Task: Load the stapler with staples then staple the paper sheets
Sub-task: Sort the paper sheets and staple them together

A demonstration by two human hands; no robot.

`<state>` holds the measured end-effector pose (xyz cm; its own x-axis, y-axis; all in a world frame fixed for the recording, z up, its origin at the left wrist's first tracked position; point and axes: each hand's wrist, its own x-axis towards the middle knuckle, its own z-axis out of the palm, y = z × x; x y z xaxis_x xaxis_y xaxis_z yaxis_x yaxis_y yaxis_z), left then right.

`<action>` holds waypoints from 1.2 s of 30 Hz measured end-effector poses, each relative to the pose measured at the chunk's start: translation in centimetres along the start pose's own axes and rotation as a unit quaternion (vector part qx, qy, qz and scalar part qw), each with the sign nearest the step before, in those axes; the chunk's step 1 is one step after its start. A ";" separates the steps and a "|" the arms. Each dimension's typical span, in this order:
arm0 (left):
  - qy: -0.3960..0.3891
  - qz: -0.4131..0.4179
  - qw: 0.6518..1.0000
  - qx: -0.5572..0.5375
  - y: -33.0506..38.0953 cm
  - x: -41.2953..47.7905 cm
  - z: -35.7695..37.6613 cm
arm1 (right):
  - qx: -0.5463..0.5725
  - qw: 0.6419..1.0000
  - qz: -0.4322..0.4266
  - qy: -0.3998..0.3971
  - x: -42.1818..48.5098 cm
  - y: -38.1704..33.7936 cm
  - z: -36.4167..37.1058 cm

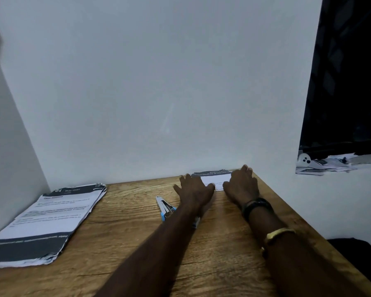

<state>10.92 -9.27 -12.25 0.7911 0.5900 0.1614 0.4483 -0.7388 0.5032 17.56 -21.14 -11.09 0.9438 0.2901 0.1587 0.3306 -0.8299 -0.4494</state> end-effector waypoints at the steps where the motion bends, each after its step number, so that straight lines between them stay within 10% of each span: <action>1: 0.028 0.010 0.999 -0.035 0.0 -0.3 -0.2 | 0.021 0.999 -0.014 0.021 -0.3 -0.5 -0.2; 11: 0.229 0.034 0.933 -0.275 -3.2 -3.5 -5.9 | 0.193 0.963 -0.159 0.102 -5.7 -8.3 -0.6; 36: 0.324 -0.167 0.903 -0.229 -24.0 -7.1 -16.0 | 0.248 0.943 -0.207 -0.082 -16.1 -27.2 10.6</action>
<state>-12.11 9.44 -11.92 0.1676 0.9311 0.3240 0.2797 -0.3600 0.8900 -6.67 1.82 -10.71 0.7081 0.6434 0.2910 0.5922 -0.3166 -0.7410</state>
